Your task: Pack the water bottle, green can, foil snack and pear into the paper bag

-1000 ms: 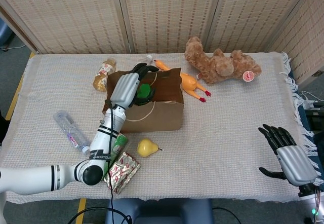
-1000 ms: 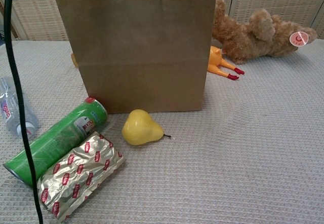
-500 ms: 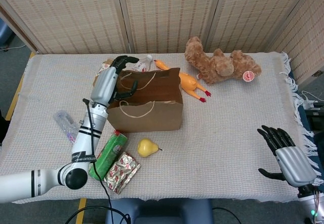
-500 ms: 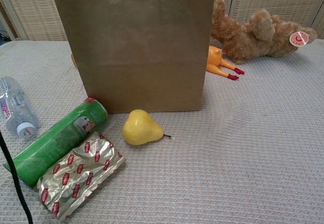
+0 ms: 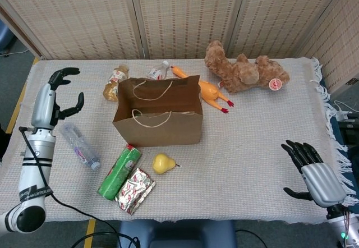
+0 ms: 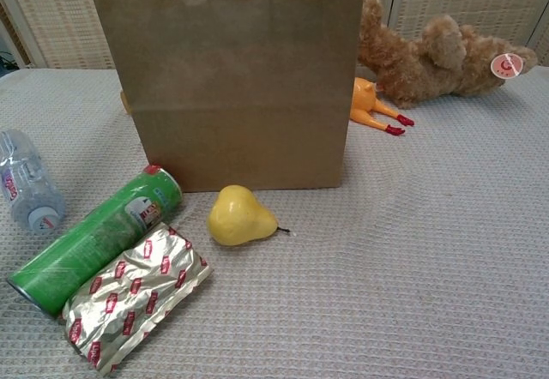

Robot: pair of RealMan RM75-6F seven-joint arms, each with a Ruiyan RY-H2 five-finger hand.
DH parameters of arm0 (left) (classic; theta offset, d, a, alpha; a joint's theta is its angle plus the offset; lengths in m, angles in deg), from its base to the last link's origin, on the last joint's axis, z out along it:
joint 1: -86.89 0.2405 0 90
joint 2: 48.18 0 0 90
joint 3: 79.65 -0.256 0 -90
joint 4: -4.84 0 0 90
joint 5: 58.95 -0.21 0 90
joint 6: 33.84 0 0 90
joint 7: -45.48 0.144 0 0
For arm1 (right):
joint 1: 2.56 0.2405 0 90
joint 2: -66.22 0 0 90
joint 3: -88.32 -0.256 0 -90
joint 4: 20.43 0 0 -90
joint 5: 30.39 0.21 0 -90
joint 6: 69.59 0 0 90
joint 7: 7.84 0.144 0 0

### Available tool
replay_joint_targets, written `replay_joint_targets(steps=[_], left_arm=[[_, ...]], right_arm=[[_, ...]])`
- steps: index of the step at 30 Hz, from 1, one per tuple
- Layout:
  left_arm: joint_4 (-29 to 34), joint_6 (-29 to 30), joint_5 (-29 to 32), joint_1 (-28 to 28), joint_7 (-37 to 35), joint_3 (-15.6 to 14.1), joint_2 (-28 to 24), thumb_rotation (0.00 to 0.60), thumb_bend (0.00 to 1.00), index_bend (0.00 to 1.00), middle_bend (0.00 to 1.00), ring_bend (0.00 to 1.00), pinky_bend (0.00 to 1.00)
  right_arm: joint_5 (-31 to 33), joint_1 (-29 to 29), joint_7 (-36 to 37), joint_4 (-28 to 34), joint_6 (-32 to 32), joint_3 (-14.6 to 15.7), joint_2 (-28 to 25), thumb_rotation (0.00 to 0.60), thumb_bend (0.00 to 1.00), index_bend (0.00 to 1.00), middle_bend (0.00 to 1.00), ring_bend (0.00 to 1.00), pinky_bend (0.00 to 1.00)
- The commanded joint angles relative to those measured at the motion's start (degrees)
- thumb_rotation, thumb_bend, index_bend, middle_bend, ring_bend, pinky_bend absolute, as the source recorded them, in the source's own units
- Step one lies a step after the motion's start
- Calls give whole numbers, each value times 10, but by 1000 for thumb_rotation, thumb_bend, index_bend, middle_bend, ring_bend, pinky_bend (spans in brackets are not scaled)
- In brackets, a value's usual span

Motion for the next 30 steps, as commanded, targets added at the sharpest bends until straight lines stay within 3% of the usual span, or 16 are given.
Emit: replay_joint_targets(steps=[1,4,11,15,20,24,30], left_arm=[[-52,-45,-112,51,-8,-102,-21,600,467,180,192,100,240],[-109,-60,-182,61,-4,-149,-10,600,467,163,171,87,239],[-252,-28,-345,77,-1,-222,24,600,453,108,133,49,222],[-346,6,-432,81,4,-258,48,600,397,5,53,2,177],[-479,52,-548,72,23,-306,93,600,356,0,0,0,80],[-545,62,-603,55,49,-330,119,600,346,0,0,0,25],[-587,45,-636,33,81,-350,145,600,340,0,0,0,13]], right_arm=[[-4,1,-5,3,-2,2,1,600,22,0,0,0,0],[-7,2,-10,6,-3,3,2,600,21,0,0,0,0],[-8,3,-17,10,-4,3,4,600,22,0,0,0,0],[-7,3,-21,10,-5,5,6,600,21,0,0,0,0],[-6,3,-24,12,-6,5,6,600,22,0,0,0,0],[-5,4,-27,13,-8,7,7,600,22,0,0,0,0],[-2,5,-24,11,-11,7,7,600,22,0,0,0,0]])
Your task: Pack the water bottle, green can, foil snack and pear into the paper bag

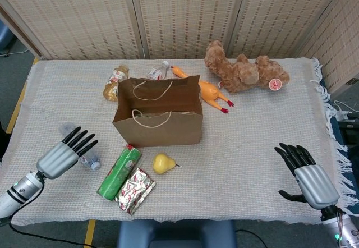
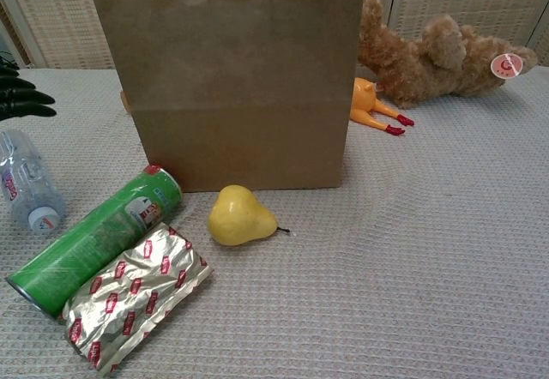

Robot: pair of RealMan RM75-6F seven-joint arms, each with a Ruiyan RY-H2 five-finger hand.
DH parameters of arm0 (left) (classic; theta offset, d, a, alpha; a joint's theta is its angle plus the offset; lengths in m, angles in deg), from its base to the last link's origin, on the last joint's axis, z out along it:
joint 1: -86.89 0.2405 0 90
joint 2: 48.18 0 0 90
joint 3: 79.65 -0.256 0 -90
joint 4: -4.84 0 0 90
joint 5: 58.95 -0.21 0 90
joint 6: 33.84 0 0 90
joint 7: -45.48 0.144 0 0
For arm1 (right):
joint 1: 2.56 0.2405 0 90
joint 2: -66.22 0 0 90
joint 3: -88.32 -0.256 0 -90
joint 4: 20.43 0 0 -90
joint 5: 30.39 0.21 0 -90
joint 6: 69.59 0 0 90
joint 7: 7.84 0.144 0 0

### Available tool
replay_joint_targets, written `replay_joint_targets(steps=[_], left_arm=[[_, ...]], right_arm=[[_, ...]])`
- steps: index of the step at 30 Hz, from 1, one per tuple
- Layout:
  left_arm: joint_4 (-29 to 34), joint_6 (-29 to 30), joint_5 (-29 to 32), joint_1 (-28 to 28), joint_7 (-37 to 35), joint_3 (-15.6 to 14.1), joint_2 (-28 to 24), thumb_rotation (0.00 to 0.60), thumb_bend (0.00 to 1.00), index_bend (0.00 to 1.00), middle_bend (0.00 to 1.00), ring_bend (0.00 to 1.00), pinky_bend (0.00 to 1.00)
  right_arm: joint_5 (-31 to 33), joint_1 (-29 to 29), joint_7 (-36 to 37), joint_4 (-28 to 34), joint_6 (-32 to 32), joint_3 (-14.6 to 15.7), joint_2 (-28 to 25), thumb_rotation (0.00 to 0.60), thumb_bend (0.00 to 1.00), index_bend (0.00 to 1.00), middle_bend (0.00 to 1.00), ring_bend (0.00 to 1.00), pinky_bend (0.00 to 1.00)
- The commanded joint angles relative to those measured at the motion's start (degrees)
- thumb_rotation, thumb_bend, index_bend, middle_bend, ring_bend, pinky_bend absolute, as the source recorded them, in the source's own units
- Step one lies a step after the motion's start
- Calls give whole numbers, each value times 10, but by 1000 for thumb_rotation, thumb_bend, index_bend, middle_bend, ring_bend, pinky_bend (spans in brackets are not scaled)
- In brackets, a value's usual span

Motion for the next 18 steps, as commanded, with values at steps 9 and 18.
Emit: replay_joint_targets(steps=[9,18], left_arm=[[-6,-94,-23,-64,64,-26,17,600,336,0,0,0,13],[-19,-139,-17,-84,100,-38,20,600,333,0,0,0,13]], right_arm=[[0,3,6,3,-6,3,-4,600,22,0,0,0,0],[10,6,13,-2,-14,2,-4,600,21,0,0,0,0]])
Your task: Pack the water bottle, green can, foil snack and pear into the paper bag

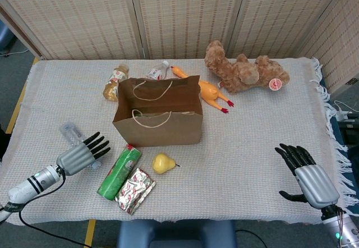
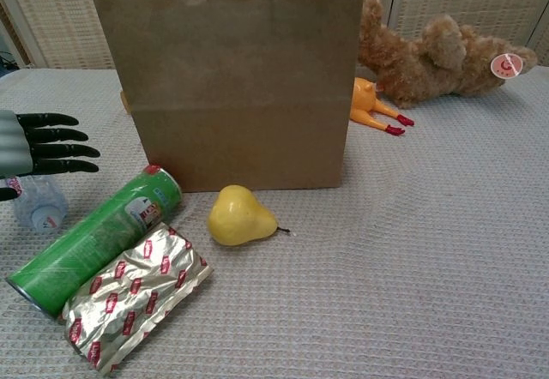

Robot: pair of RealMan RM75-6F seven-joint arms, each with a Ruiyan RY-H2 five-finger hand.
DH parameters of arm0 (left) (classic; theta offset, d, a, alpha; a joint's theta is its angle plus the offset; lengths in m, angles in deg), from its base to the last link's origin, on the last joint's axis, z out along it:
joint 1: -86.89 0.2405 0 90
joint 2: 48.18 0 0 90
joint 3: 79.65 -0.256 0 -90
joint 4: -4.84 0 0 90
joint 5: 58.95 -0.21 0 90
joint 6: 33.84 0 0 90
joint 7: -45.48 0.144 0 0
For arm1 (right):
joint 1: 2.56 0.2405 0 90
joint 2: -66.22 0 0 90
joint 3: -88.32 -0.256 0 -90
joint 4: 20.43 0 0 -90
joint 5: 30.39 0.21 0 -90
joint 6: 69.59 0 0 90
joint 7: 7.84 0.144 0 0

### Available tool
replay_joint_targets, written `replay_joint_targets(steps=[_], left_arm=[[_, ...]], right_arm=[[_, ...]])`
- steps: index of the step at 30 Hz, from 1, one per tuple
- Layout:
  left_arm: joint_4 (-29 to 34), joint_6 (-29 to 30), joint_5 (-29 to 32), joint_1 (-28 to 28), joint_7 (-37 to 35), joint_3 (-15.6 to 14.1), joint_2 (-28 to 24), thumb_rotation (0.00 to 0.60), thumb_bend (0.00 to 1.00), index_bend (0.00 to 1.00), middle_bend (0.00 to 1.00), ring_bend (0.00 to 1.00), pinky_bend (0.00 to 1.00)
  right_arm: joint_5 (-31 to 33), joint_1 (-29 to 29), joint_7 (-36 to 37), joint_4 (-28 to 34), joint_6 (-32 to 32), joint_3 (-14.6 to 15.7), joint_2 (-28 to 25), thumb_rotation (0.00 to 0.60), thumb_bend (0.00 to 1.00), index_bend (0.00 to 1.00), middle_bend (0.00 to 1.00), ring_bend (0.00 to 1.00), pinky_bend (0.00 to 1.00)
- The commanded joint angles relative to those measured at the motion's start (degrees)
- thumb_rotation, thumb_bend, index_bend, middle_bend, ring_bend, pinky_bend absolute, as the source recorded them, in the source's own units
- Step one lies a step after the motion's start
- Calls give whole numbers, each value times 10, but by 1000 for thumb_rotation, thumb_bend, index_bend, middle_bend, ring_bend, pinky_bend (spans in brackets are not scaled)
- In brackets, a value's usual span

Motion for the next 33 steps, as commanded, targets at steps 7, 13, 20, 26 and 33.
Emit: replay_joint_targets(steps=[7,13,20,26,33], left_arm=[[-36,-12,11,-17,5,-3,10,600,337,0,0,0,13],[-38,-16,21,-27,10,0,-2,600,339,0,0,0,13],[-41,-44,17,-35,36,-16,3,600,336,0,0,0,13],[-54,-76,26,-41,60,-21,16,600,340,0,0,0,13],[-69,-101,40,-41,78,-27,24,600,341,0,0,0,23]], right_arm=[[5,3,-2,1,-5,0,1,600,22,0,0,0,0],[8,4,-4,2,-8,0,1,600,22,0,0,0,0],[6,4,-1,4,-8,1,-1,600,21,0,0,0,0],[5,5,2,6,-9,1,-3,600,22,0,0,0,0],[11,7,1,8,-14,1,-4,600,22,0,0,0,0]])
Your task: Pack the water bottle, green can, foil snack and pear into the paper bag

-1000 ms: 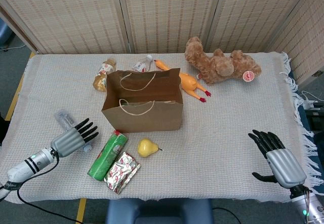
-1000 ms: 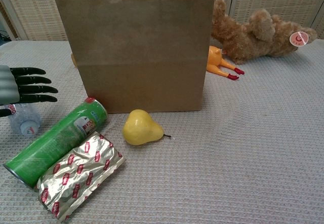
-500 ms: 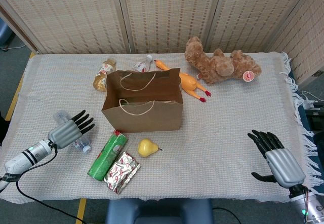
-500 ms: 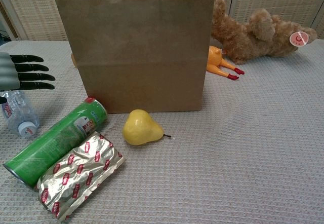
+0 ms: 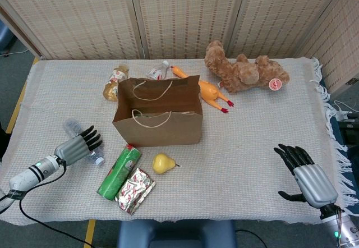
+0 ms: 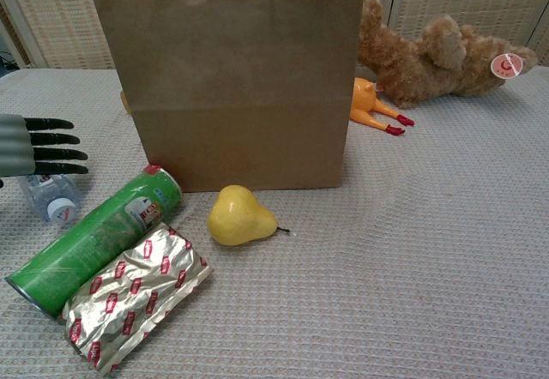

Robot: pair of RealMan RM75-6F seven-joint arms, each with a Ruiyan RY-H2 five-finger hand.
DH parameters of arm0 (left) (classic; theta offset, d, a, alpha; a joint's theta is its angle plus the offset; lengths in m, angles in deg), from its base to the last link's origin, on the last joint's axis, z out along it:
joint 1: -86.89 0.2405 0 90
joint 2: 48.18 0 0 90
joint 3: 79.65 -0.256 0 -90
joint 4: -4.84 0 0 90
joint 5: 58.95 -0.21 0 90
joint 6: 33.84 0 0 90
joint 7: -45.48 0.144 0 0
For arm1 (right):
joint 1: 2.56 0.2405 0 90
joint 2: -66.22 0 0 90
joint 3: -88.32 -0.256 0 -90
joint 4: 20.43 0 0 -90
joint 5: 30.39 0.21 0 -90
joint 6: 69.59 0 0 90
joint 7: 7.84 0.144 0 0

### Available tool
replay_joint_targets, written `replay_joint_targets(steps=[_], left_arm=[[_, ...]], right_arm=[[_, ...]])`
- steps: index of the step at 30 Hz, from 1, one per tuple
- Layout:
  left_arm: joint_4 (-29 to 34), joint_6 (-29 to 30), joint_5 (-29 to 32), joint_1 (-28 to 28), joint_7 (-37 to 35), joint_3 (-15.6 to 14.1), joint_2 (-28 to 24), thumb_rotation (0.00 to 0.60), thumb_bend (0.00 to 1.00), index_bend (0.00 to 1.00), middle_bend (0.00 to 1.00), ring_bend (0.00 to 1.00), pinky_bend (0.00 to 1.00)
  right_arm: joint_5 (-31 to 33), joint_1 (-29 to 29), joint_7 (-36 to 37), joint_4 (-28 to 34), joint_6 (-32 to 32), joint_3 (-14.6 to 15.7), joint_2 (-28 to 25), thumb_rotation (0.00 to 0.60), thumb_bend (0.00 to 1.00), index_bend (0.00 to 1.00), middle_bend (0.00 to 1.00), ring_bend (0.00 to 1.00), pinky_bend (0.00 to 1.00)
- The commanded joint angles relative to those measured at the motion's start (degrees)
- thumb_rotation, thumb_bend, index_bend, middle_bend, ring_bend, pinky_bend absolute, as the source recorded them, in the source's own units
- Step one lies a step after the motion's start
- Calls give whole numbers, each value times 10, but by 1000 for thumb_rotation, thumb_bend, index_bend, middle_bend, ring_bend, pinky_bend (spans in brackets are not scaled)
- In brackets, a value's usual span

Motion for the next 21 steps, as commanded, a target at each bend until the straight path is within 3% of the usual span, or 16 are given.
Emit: replay_joint_targets(steps=[1,8,10,12,16,21], left_arm=[[-6,-7,8,2,6,-1,4,600,341,0,0,0,23],[-16,-14,20,10,4,-7,14,600,350,0,0,0,60],[-17,-12,18,11,-5,-12,17,600,369,7,33,19,158],[-19,0,10,11,-16,-19,19,600,438,98,187,142,321],[-27,29,-3,15,-34,-30,17,600,648,458,582,518,642],[-14,72,14,31,-51,-18,-2,600,703,564,677,608,703]], right_arm=[[2,1,0,1,-1,0,0,600,22,0,0,0,0],[3,1,-3,1,-3,0,1,600,22,0,0,0,0],[3,1,-3,2,-3,0,2,600,22,0,0,0,0],[3,1,-3,2,-2,0,1,600,22,0,0,0,0],[1,1,-3,2,-2,1,2,600,21,0,0,0,0],[-1,0,-1,1,-1,2,2,600,22,0,0,0,0]])
